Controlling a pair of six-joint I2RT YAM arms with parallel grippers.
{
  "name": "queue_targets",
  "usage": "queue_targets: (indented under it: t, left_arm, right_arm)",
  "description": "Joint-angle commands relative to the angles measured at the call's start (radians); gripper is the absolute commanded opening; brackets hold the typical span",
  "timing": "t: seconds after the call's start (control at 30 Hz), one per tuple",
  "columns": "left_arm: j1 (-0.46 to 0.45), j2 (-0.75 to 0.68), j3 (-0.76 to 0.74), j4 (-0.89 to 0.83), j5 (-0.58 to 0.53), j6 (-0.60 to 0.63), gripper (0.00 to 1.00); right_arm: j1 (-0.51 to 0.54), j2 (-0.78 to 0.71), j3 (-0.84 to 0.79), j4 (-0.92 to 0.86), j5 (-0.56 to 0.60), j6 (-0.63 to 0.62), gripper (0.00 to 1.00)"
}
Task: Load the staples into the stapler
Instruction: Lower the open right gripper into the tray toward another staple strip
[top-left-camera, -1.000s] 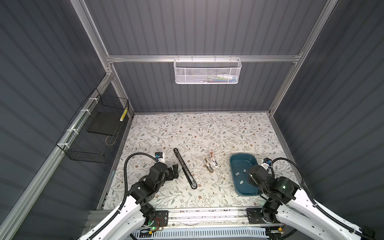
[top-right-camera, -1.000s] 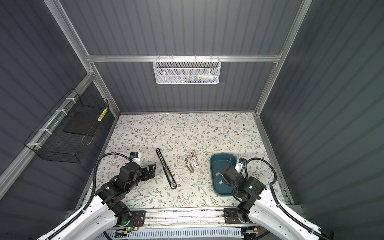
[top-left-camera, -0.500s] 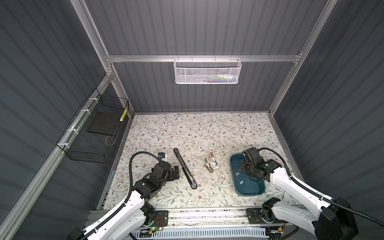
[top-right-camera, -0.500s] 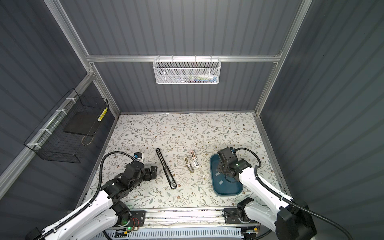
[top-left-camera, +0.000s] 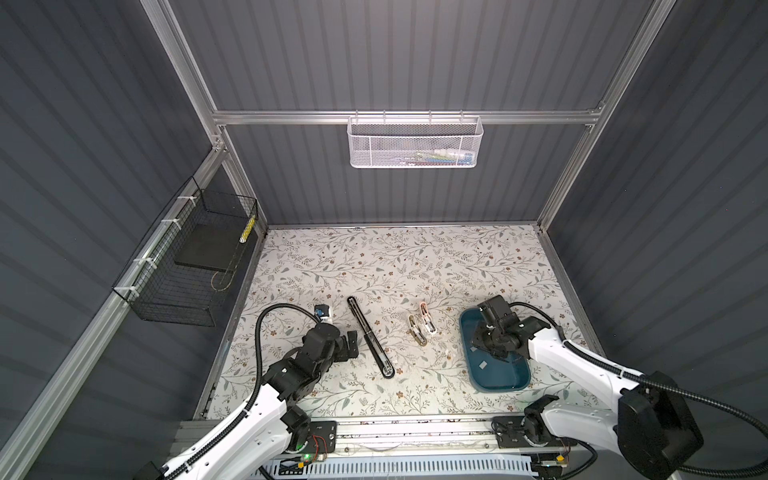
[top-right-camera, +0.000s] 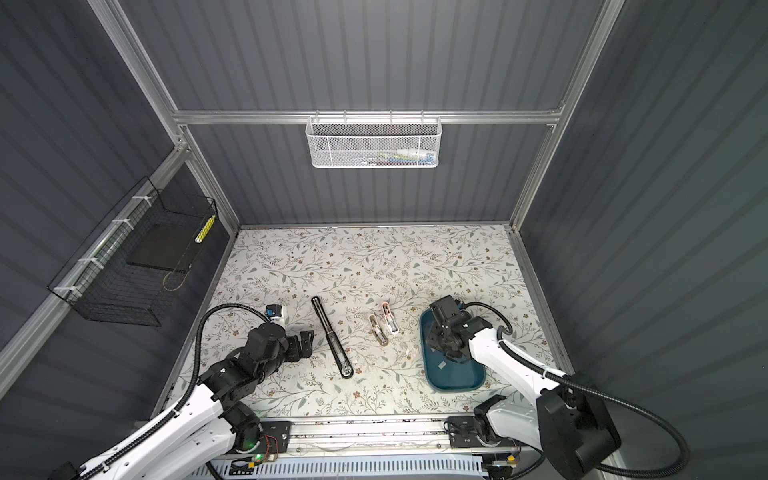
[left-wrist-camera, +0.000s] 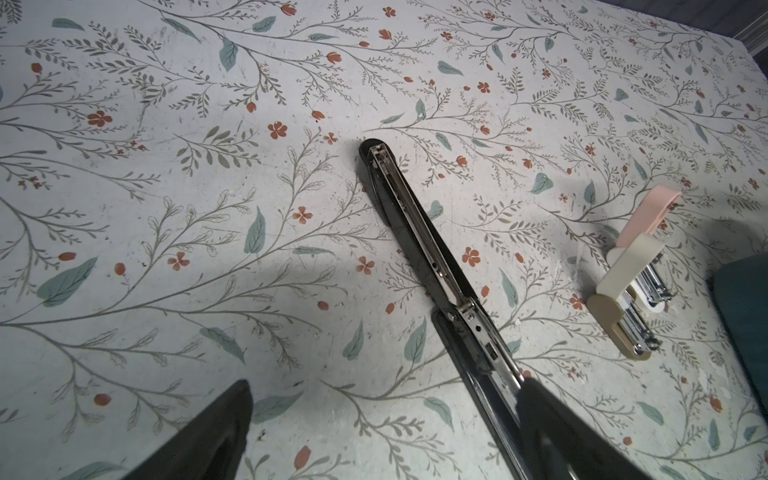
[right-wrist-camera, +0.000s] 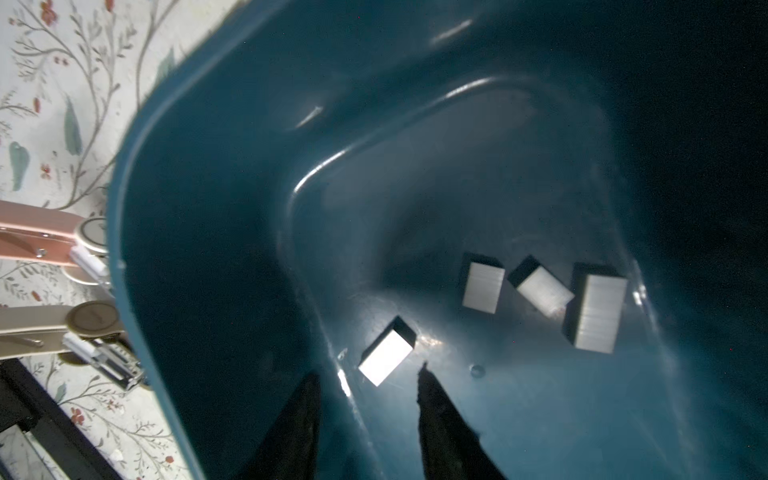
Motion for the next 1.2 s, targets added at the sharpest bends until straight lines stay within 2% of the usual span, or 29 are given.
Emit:
queue_targets:
  t: [0.0, 0.3, 0.67, 0.97, 1.17]
  left_arm:
    - [-0.003, 0.009, 0.019, 0.001, -0.009, 0.013, 1.0]
    - [-0.004, 0.008, 0.018, 0.001, -0.011, 0.013, 0.99]
    - [-0.003, 0.01, 0.018, 0.001, -0.014, 0.013, 1.0]
    - [-0.004, 0.006, 0.018, -0.003, -0.018, 0.01, 1.0]
    - [-0.004, 0.004, 0.018, -0.002, -0.016, 0.011, 0.99]
  right_arm:
    - [-0.002, 0.013, -0.023, 0.001, -0.014, 0.031, 0.4]
    - [0.002, 0.042, -0.025, 0.011, -0.02, 0.042, 0.4]
    - [0.003, 0.145, 0.006, 0.059, -0.025, 0.031, 0.39]
    - [0.029, 0.206, 0.047, 0.034, -0.007, 0.016, 0.26]
    - [0.05, 0.218, 0.07, 0.007, 0.045, 0.002, 0.28]
